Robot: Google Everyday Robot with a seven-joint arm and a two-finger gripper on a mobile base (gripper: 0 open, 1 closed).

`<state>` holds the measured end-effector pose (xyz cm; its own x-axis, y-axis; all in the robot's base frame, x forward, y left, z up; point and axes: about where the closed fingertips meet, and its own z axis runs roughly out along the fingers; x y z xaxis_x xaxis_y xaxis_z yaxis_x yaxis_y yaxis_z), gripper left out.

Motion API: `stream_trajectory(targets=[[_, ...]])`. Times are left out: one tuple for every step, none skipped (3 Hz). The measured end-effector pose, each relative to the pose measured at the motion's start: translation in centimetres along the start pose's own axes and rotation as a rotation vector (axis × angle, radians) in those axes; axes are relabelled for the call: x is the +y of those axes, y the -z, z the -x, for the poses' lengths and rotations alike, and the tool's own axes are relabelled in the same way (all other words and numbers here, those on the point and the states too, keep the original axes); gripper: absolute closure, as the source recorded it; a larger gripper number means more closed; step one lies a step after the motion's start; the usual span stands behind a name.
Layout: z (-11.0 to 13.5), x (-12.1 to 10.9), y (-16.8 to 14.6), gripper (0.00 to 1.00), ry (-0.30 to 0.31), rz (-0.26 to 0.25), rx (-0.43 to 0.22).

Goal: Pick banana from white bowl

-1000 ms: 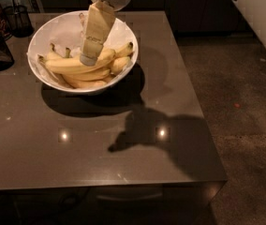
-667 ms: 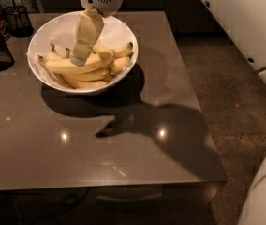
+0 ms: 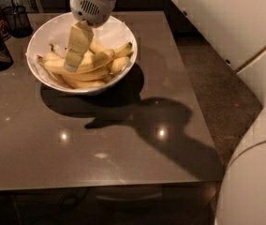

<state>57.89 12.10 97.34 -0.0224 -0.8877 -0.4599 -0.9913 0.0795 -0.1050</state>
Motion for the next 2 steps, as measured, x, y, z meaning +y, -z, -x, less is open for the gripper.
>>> stream_trajectory(targets=[[0.5, -0.2, -1.5, 0.16, 0.034, 0.0, 0.031], [0.7, -0.6, -2.7, 0.23, 0.067, -0.003, 0.058]])
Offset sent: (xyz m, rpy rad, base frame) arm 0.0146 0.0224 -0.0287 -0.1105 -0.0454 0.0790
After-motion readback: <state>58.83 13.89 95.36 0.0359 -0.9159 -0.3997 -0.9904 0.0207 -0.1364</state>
